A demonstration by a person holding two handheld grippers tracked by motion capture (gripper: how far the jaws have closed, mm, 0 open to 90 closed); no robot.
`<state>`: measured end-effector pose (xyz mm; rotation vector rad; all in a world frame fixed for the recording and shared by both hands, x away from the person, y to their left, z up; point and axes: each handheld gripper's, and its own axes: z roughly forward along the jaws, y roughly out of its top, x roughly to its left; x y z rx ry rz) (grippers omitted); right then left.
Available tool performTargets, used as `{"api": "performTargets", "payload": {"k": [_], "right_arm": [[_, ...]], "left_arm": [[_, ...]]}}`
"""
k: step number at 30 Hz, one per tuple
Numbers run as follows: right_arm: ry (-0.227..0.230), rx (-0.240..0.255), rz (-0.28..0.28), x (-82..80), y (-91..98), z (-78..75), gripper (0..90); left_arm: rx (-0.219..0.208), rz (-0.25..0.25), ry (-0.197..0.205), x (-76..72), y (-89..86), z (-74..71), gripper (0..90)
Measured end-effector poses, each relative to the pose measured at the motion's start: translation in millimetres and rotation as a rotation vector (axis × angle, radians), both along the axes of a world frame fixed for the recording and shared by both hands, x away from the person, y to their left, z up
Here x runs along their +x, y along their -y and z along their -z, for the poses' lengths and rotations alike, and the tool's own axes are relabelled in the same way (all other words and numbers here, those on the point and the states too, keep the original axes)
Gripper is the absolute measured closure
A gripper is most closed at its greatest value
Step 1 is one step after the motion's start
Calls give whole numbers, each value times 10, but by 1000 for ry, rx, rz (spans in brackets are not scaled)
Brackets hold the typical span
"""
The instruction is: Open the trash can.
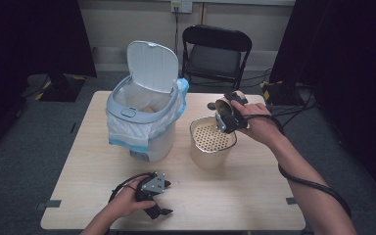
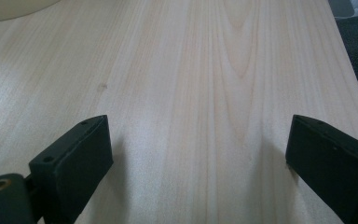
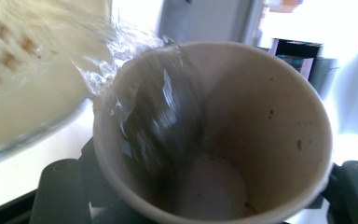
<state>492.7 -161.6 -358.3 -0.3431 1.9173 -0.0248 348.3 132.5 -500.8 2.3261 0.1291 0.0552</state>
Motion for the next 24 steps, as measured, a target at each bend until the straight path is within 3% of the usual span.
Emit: {"api": "performTargets", "payload": {"k": [1, 4, 6, 9, 12, 15, 16, 17, 18, 19, 20, 22, 24], "right_arm": [[4, 3, 7, -5, 0, 10, 279], [120, -90, -18, -13, -9, 7, 279], [222, -188, -34, -41, -16, 29, 279], [339, -287, -71, -87, -35, 17, 279], [326, -267, -63, -94, -37, -22, 277], [170, -64, -4, -60, -2, -105, 274], [76, 48, 36, -35, 28, -147, 274], [34, 101, 48, -17, 48, -171, 273], [-37, 185, 77, 15, 78, -191, 271], [-84, 221, 94, 36, 94, -209, 270], [-144, 304, 107, 60, 127, -222, 268], [-226, 403, 135, 100, 167, -246, 268], [-282, 508, 150, 123, 207, -261, 268]], "left_arm": [[13, 14, 12, 12, -7, -7, 64], [-1, -1, 0, -1, 1, 1, 64], [-4, -1, -1, -1, 0, 2, 64], [4, 6, 4, 4, -3, -2, 64], [1, 1, 0, 0, -1, -1, 64], [-5, -3, -5, -4, 2, 3, 64], [5, 6, 4, 5, -4, -2, 64], [13, 13, 10, 11, -7, -7, 64], [10, 11, 8, 9, -6, -5, 64], [0, 1, -1, 0, -1, -1, 64], [10, 10, 9, 9, -5, -4, 64], [-2, -1, -2, -1, 0, 1, 64], [13, 14, 10, 12, -7, -7, 64]]}}
